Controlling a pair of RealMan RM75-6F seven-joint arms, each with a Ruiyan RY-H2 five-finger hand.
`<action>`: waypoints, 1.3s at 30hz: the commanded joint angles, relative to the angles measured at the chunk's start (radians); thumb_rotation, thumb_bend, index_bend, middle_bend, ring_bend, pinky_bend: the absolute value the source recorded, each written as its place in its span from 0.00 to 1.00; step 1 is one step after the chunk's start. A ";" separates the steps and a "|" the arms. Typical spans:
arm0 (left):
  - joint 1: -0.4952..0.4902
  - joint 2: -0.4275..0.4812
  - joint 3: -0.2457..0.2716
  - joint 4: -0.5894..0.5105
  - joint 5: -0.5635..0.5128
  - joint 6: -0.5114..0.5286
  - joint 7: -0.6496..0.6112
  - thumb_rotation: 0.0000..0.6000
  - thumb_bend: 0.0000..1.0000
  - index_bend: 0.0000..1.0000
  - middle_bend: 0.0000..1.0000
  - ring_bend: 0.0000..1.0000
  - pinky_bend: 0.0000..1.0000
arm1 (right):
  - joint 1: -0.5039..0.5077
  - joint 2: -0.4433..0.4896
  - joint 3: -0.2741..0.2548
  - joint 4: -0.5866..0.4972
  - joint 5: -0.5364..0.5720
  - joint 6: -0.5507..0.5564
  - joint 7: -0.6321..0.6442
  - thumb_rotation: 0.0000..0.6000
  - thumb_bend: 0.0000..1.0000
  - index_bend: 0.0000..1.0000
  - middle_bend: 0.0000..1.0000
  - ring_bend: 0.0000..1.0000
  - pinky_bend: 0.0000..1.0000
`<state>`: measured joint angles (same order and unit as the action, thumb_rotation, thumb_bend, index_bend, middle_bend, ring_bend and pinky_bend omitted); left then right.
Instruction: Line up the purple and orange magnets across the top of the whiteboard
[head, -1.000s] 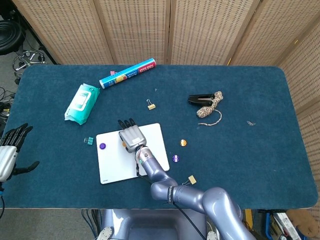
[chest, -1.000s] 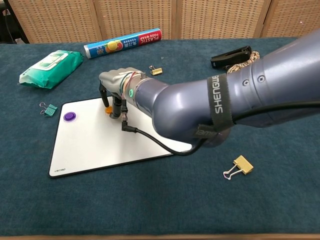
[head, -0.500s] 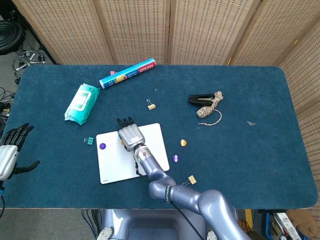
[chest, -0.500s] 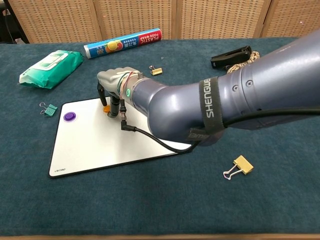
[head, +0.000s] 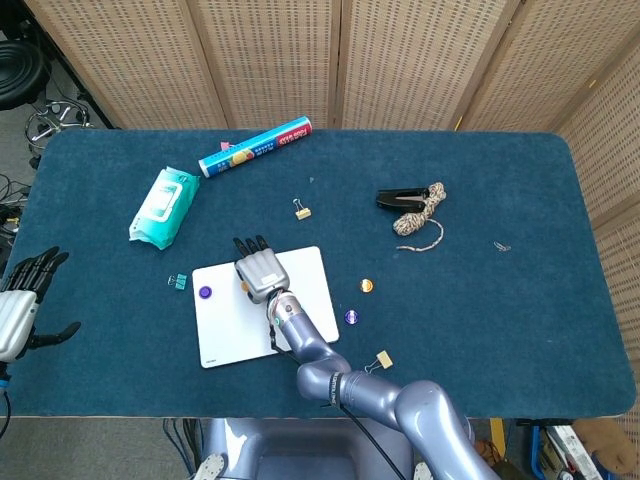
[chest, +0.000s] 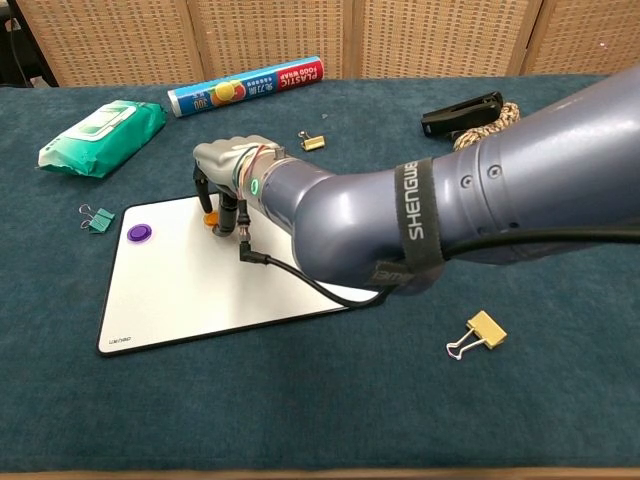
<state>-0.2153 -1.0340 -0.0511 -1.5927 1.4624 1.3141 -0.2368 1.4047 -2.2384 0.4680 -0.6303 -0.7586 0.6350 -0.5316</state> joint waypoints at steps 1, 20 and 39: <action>-0.001 0.001 0.000 -0.001 0.000 -0.001 -0.001 1.00 0.20 0.00 0.00 0.00 0.00 | -0.001 -0.001 0.000 0.003 0.000 -0.006 -0.001 1.00 0.46 0.52 0.00 0.00 0.00; 0.000 0.003 0.004 -0.005 0.006 0.000 -0.004 1.00 0.20 0.00 0.00 0.00 0.00 | -0.048 0.069 -0.015 -0.142 -0.031 0.063 -0.025 1.00 0.46 0.36 0.00 0.00 0.00; -0.005 -0.014 0.023 -0.011 0.024 -0.013 0.049 1.00 0.20 0.00 0.00 0.00 0.00 | -0.393 0.559 -0.246 -0.900 -0.073 0.362 -0.161 1.00 0.44 0.28 0.00 0.00 0.00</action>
<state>-0.2197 -1.0459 -0.0287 -1.6032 1.4857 1.3018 -0.1908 1.0642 -1.7388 0.2684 -1.4687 -0.8208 0.9524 -0.6769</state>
